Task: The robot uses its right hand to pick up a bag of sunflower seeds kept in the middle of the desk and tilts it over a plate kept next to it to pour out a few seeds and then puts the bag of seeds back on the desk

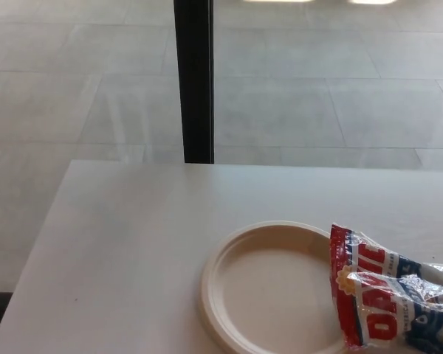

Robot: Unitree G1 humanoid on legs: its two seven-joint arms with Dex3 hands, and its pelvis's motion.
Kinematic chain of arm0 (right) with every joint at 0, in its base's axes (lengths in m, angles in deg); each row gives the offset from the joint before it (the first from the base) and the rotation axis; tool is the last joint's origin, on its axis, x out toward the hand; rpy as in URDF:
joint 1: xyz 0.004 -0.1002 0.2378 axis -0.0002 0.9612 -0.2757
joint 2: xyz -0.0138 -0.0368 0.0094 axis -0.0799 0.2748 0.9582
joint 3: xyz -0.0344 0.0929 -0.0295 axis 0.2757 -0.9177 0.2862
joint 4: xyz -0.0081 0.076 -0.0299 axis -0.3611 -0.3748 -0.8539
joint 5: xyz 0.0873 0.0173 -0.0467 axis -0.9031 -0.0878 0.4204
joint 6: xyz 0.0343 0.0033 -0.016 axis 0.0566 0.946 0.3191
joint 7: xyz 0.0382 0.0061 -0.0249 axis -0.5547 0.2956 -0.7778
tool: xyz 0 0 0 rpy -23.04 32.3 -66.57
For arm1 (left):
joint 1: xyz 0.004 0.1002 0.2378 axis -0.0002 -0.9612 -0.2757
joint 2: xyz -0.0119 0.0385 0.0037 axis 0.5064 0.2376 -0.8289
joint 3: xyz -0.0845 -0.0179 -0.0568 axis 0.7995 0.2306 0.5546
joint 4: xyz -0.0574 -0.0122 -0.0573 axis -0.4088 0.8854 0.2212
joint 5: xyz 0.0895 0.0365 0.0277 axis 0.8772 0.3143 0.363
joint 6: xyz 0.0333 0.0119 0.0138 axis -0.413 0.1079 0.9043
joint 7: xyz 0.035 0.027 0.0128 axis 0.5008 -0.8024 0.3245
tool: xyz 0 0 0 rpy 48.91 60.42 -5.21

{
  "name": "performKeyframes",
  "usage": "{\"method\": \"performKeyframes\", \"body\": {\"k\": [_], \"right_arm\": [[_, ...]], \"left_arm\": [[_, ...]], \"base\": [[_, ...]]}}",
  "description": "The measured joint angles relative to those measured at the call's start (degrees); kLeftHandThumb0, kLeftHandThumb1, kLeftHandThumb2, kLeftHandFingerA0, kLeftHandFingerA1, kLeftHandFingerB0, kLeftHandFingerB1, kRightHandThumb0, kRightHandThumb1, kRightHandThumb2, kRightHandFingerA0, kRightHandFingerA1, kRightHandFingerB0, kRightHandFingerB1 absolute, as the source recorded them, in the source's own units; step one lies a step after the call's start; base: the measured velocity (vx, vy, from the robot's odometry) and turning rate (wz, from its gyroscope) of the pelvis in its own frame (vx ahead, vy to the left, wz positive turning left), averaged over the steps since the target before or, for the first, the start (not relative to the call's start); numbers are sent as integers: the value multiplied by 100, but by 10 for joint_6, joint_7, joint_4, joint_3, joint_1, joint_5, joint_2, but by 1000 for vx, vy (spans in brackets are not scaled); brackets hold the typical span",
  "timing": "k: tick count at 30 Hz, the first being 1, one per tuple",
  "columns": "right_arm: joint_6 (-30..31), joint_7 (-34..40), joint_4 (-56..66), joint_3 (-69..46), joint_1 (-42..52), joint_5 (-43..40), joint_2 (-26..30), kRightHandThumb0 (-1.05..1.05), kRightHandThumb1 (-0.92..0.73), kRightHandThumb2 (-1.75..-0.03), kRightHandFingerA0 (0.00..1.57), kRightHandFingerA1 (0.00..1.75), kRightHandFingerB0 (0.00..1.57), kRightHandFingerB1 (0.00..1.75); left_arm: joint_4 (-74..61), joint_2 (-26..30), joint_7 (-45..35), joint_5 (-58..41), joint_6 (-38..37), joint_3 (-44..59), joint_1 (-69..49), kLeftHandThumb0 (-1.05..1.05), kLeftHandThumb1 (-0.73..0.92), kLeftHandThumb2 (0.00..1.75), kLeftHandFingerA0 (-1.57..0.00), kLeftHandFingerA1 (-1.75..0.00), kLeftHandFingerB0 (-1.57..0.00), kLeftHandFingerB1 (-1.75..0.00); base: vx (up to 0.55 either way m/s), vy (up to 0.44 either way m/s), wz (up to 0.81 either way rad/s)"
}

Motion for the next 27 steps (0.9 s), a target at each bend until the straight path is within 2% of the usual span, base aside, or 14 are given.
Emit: {"method": "performKeyframes", "body": {"k": [1,5,6,7,8,10,11,12,13,14,15,19,21,27], "right_arm": [[-9,-6,-1,-13,0,-8,0,-71,-67,-61,0,62,0,52],[-35,-6,-9,-21,3,-19,18,-81,-69,-60,0,58,0,42],[-42,-2,-12,-20,3,-19,24,-93,-53,-98,1,29,0,31],[-46,1,-16,-23,2,-21,29,-99,-65,-62,0,46,0,29],[-49,5,-18,-27,0,-23,34,-105,-60,-103,0,29,0,30],[-51,11,-19,-43,-9,-33,44,-105,-59,-106,0,21,0,33],[-52,14,-19,-49,-13,-37,50,-105,-58,-106,0,17,0,33],[-53,16,-19,-56,-19,-41,58,-105,-74,-64,0,0,0,14],[-53,18,-19,-60,-24,-44,63,-102,-63,-84,0,0,0,18],[-54,21,-17,-66,-33,-48,74,-105,-63,-104,0,24,0,28],[-56,22,-9,-72,-42,-52,85,-105,-64,-101,0,23,0,21],[-81,19,52,-104,-72,-75,113,-105,-61,-103,0,15,0,23],[-87,20,86,-106,-82,-78,120,-105,-59,-105,0,12,0,28],[-91,17,210,-106,-96,-83,125,-105,-61,-99,0,9,0,26]], "left_arm": [[3,0,-3,-4,-3,7,1,-45,60,58,-68,-77,-66,-55],[9,4,-13,-8,-11,14,0,-46,60,58,-68,-72,-66,-53],[10,5,-16,-9,-13,15,-2,-42,60,58,-70,-78,-68,-57],[10,6,-17,-10,-15,18,-3,-43,60,58,-70,-77,-68,-56],[10,6,-19,-12,-16,20,-3,-44,59,58,-71,-76,-70,-55],[11,6,-21,-14,-19,20,-4,-47,58,58,-69,-71,-67,-52],[11,6,-22,-15,-19,20,-3,-47,58,57,-70,-73,-68,-52],[12,6,-22,-16,-19,19,-4,-48,58,58,-70,-69,-66,-51],[12,6,-22,-16,-19,19,-4,-47,58,57,-75,-76,-71,-55],[12,6,-22,-16,-19,18,-3,-46,57,57,-75,-75,-70,-54],[13,6,-22,-16,-19,17,-3,-46,58,58,-71,-74,-68,-53],[13,6,-22,-17,-19,17,-2,-45,59,58,-66,-72,-66,-53],[13,6,-23,-18,-19,19,-2,-44,57,57,-72,-78,-69,-55],[13,6,-23,-19,-19,20,-2,-45,61,58,-68,-72,-64,-52]], "base": [[0,0,0],[0,0,0],[0,0,0],[0,0,0],[0,0,0],[0,0,0],[0,0,0],[0,0,0],[0,0,0],[0,0,0],[0,0,0],[0,0,0],[0,0,0],[0,0,0]]}}
